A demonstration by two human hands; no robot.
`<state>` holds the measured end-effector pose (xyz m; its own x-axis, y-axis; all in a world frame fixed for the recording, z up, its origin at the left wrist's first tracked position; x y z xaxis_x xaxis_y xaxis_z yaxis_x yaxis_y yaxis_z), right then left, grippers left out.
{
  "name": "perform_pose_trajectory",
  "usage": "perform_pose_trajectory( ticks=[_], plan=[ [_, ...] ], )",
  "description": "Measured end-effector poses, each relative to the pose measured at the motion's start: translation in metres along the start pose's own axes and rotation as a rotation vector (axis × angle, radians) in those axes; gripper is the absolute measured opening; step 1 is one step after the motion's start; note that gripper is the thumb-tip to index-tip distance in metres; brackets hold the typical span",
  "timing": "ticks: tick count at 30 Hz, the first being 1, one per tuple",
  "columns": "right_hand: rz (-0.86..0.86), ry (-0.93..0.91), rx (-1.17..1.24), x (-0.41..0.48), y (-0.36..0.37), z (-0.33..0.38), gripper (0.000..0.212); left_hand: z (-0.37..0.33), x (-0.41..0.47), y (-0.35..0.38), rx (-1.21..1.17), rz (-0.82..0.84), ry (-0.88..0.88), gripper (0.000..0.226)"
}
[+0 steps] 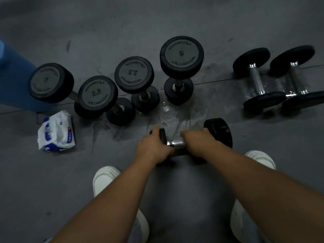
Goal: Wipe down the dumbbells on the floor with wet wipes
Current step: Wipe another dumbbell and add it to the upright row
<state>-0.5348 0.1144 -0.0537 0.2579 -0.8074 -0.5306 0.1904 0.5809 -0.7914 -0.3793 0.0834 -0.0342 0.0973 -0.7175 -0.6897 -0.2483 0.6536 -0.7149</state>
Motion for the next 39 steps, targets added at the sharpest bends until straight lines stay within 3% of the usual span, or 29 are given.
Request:
perform_pose_trajectory(
  ticks=[2,4,9,11,14,17,18,20,22,25,27,30,32,36,39],
  plan=[
    [0.128,-0.066,0.019,-0.005,0.005,0.005,0.027,0.009,0.000,0.007,-0.021,0.152,-0.067,0.099],
    [0.139,-0.088,0.023,-0.009,0.008,0.007,0.027,0.017,-0.006,0.013,-0.087,0.190,-0.080,0.112],
    [-0.192,0.068,0.124,-0.027,0.016,0.017,0.023,0.017,-0.033,0.009,-0.143,-0.107,0.094,0.101],
    [-0.336,0.105,0.135,-0.033,0.024,0.042,0.028,0.018,-0.041,0.020,-0.035,-0.065,0.160,0.106],
    [-0.345,-0.116,0.000,-0.026,0.032,0.059,0.036,0.020,-0.043,0.030,0.101,-0.019,0.211,0.124],
    [-0.443,0.109,-0.002,-0.032,0.021,0.022,0.034,0.019,-0.038,0.025,0.097,-0.045,0.174,0.127],
    [-0.445,0.153,0.006,-0.033,0.021,0.023,0.045,0.017,-0.035,0.024,0.090,-0.043,0.177,0.127],
    [-0.414,0.037,-0.042,-0.024,0.024,0.051,0.056,0.015,-0.027,0.020,0.066,-0.010,0.195,0.125],
    [-0.394,-0.064,-0.073,-0.018,0.024,0.059,0.050,0.015,-0.016,0.015,0.026,0.028,0.218,0.125],
    [-0.407,0.079,-0.026,-0.024,0.014,0.019,0.045,0.023,-0.007,0.007,-0.113,0.041,0.219,0.122],
    [-0.397,0.010,-0.059,-0.024,0.014,0.015,0.044,0.033,-0.010,0.006,-0.251,-0.007,0.238,0.115],
    [-0.283,-0.111,-0.011,-0.010,0.010,0.017,0.026,0.043,-0.022,0.012,-0.402,-0.151,0.276,0.100],
    [-0.254,-0.030,-0.049,-0.006,0.000,0.008,0.022,0.040,-0.026,0.019,-0.369,-0.181,0.243,0.103],
    [-0.139,-0.049,-0.128,-0.004,0.009,0.016,0.046,0.030,-0.022,0.026,-0.303,-0.077,0.140,0.124],
    [-0.112,-0.015,-0.048,0.003,-0.003,0.010,0.032,0.028,-0.021,0.019,-0.345,-0.069,0.080,0.114]
  ],
)
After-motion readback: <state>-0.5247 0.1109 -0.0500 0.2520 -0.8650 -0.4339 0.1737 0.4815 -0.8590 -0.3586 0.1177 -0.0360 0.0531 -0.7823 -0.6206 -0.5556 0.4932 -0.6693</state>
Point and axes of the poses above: each hand's wrist, its own x-axis towards the middle knuckle, its own y-axis out of the palm, z = x × y, the point moved 5 cm from there along x, towards the middle knuckle, and after that the axes turned 14 degrees about -y, right-handed, at the moved point
